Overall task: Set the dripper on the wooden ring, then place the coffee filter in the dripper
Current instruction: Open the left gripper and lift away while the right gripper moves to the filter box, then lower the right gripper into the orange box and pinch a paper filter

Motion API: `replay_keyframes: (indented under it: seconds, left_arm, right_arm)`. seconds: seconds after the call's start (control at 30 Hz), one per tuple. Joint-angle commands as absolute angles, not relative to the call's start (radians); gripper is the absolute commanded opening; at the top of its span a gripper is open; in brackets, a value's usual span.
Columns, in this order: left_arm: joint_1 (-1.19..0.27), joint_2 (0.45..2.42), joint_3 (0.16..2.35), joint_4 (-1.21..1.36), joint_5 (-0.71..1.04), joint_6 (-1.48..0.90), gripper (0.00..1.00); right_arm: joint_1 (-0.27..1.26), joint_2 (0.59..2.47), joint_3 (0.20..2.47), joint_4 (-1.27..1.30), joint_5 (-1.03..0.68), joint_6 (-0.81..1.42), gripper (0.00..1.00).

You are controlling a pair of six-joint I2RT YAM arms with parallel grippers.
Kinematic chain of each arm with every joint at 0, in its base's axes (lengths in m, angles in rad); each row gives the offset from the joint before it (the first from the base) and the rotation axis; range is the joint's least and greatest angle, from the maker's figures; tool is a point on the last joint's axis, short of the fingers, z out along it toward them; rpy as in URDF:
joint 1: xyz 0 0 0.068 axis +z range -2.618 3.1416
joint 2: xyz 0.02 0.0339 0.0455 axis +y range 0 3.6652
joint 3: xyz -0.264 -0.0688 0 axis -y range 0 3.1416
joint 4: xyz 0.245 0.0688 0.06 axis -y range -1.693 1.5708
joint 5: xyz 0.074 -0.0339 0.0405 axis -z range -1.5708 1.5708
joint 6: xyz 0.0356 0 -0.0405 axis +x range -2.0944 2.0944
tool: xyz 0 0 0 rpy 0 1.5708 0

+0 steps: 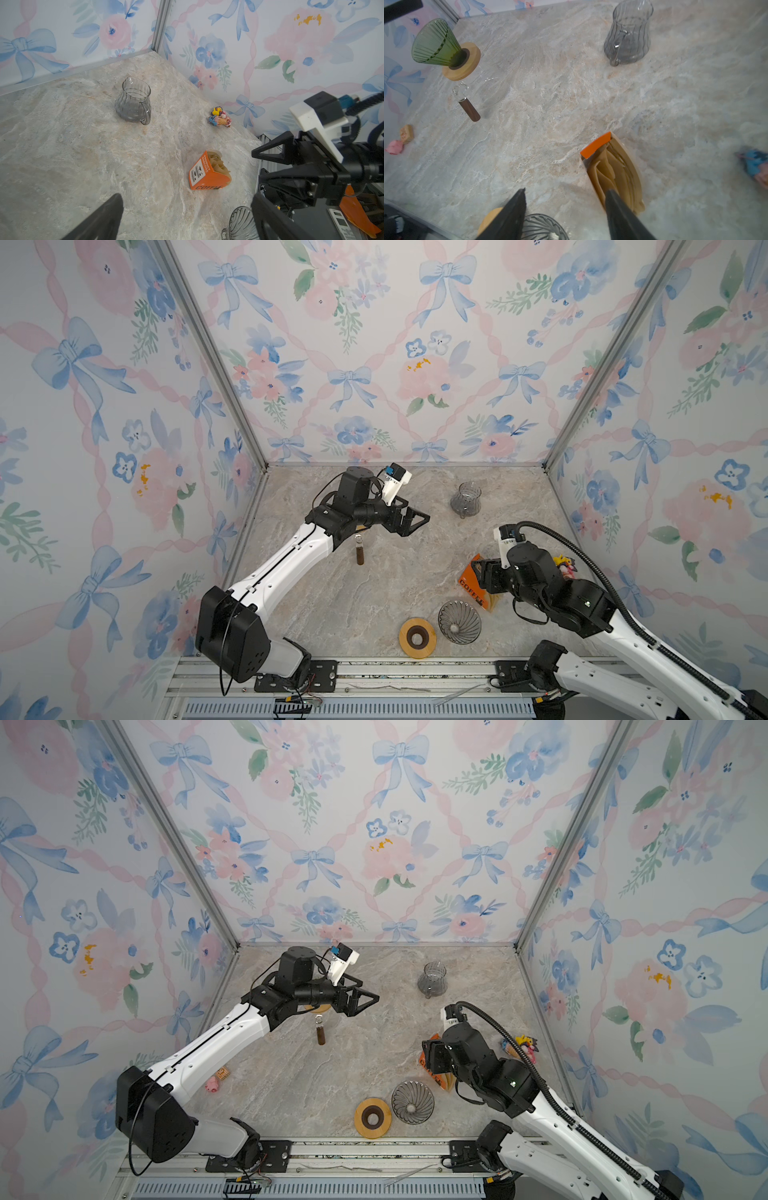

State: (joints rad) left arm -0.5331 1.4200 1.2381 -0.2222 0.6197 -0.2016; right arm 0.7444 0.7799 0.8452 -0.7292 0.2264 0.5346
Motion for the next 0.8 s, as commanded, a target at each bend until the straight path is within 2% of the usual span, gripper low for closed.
replay_keyframes:
  seconds: [0.0,0.17,0.33,0.77]
  left_arm:
    - [-0.549,1.373,1.219,-0.186,0.653,-0.170,0.98]
    - [-0.555,1.358,1.209,-0.187,0.632,-0.166,0.98]
    - [-0.554,1.357,1.209,-0.187,0.649,-0.164,0.98]
    - [-0.555,1.328,1.203,-0.188,0.662,-0.148,0.98]
  right_arm:
    - [0.683,0.806,0.856,-0.813,0.097,0.511,0.53]
    - [0.653,0.846,0.838,-0.813,0.082,0.496,0.38]
    - [0.617,0.882,0.836,-0.818,0.066,0.463,0.30]
    - [0.580,0.939,0.807,-0.811,0.055,0.441,0.26]
